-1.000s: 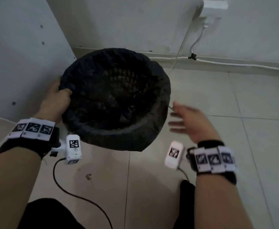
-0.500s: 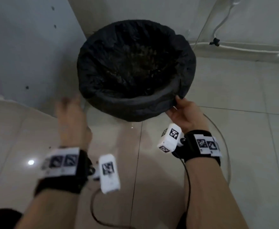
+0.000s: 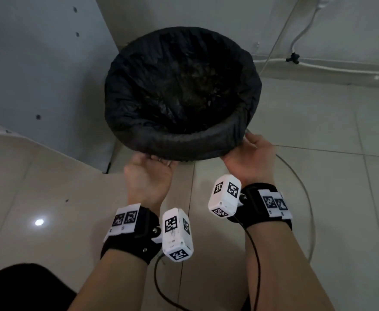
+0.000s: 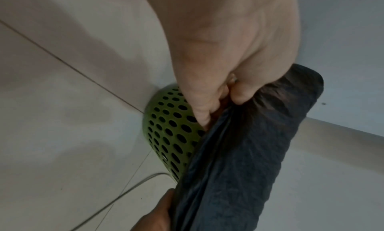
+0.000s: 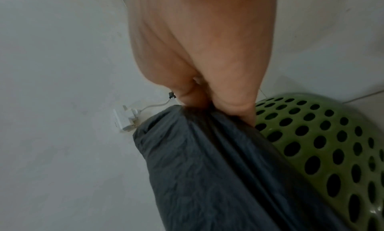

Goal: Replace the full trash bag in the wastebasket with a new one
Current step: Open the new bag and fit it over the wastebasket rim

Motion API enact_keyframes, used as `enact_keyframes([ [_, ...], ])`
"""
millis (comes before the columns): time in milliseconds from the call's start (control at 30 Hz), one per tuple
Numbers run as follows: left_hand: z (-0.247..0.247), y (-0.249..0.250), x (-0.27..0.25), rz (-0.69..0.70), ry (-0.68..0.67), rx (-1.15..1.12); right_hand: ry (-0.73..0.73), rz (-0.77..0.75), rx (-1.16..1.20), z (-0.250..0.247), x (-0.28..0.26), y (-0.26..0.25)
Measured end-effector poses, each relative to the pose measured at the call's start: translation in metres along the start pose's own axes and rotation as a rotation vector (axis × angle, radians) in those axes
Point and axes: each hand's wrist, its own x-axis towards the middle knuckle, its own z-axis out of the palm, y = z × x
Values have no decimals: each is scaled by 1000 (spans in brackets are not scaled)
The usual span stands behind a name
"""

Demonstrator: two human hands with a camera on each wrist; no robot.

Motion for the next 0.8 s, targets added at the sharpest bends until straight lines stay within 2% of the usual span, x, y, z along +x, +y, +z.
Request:
enact_keyframes([
  [100, -3, 6, -4, 29, -102, 117, -21, -2, -56, -5, -1, -3],
  [200, -14, 11, 2, 79, -77, 266, 20, -33, -213, -6, 3, -5],
  [267, -23, 19, 6, 92, -79, 236, 33, -41, -278, -6, 4, -9],
  [333, -31, 26, 10, 100, -111, 145, 17, -71, -187, -9, 7, -12],
  [433, -32, 29, 14, 87, -89, 32, -41, -84, -23, -8, 12, -6],
  [533, -27, 34, 25, 5, -23, 5, -17, -40, -44, 0, 19, -1],
  [633, -17, 45, 39, -3, 27, 96, 17, -14, -125, 3, 27, -4],
  [800, 2, 54, 55, 10, 12, 255, 116, -36, -131, 17, 38, -8],
])
